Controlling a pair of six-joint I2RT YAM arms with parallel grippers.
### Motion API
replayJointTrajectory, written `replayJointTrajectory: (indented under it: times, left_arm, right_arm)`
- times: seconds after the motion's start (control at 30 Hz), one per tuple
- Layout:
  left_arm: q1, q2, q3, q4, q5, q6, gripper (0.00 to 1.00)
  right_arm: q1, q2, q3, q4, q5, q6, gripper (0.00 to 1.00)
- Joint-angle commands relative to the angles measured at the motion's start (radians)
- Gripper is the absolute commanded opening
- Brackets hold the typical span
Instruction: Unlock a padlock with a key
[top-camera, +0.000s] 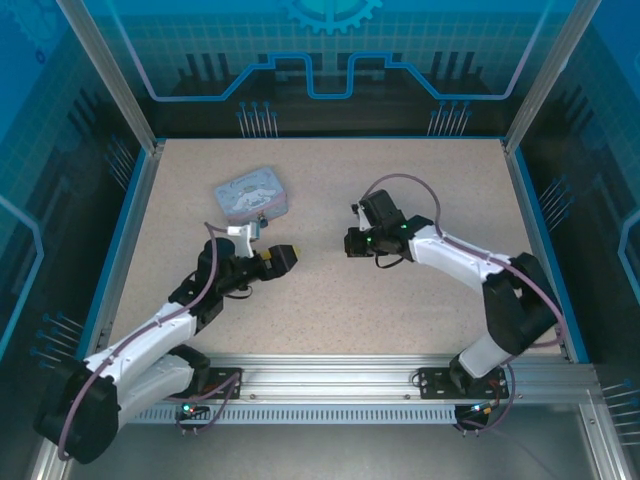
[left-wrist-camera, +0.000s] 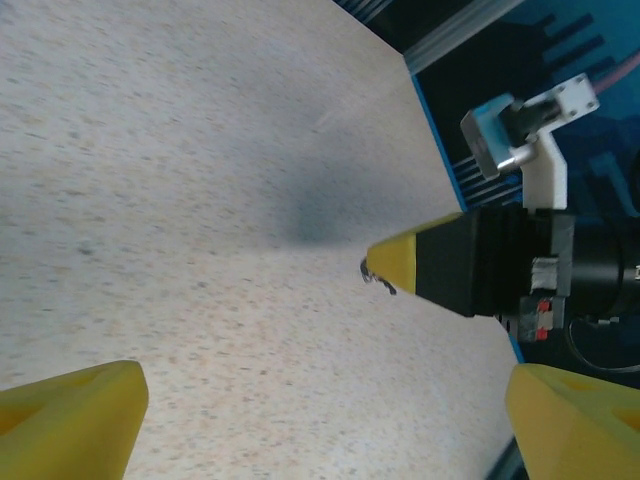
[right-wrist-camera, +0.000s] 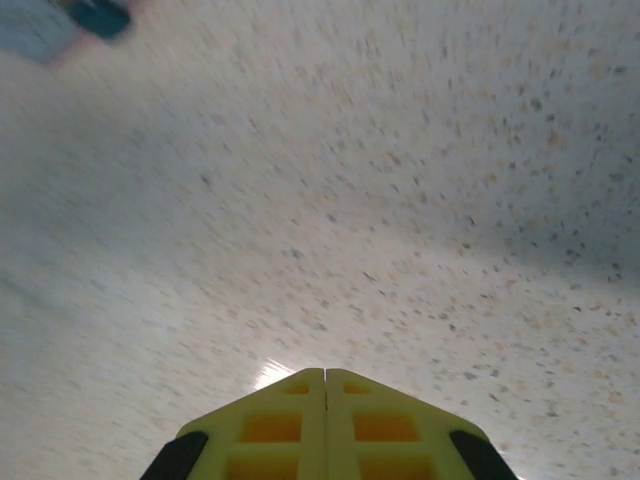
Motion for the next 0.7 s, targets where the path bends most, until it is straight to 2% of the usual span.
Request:
replayJointTrajectory:
  times: [0.0,0.17,0.3,0.47,0.67]
  left_arm:
    - [-0.066,0.049,0.057,0.113,0.041,-0.06,0.9]
    - [-0.179,0.137,0.13,0.182,0.021,-0.114,0.76]
    - [-0.257,0.196,0.179,0.201,-0.017,-0.089,0.68]
    - [-0.288,0.278,0.213,0.222,-0.021,-0.038,0.54]
    - [-0.29,0.355,0.248,0.199,-0.044,0.144,0.41]
  right_arm:
    - [-0.007,-0.096,-0.079,0.178,-0.018,0.155,0.0]
    - [-0.006,-0.227,-0.213,0.348,0.001,0.328,0.0]
    - [-0.007,-0.275,-0.237,0.349,0.005,0.388,0.0]
    - [-0.006,-0.331,-0.248,0.33,-0.013,0.414,0.0]
    - [-0.007,-0.383,-0.258,0.289,-0.051,0.415,0.0]
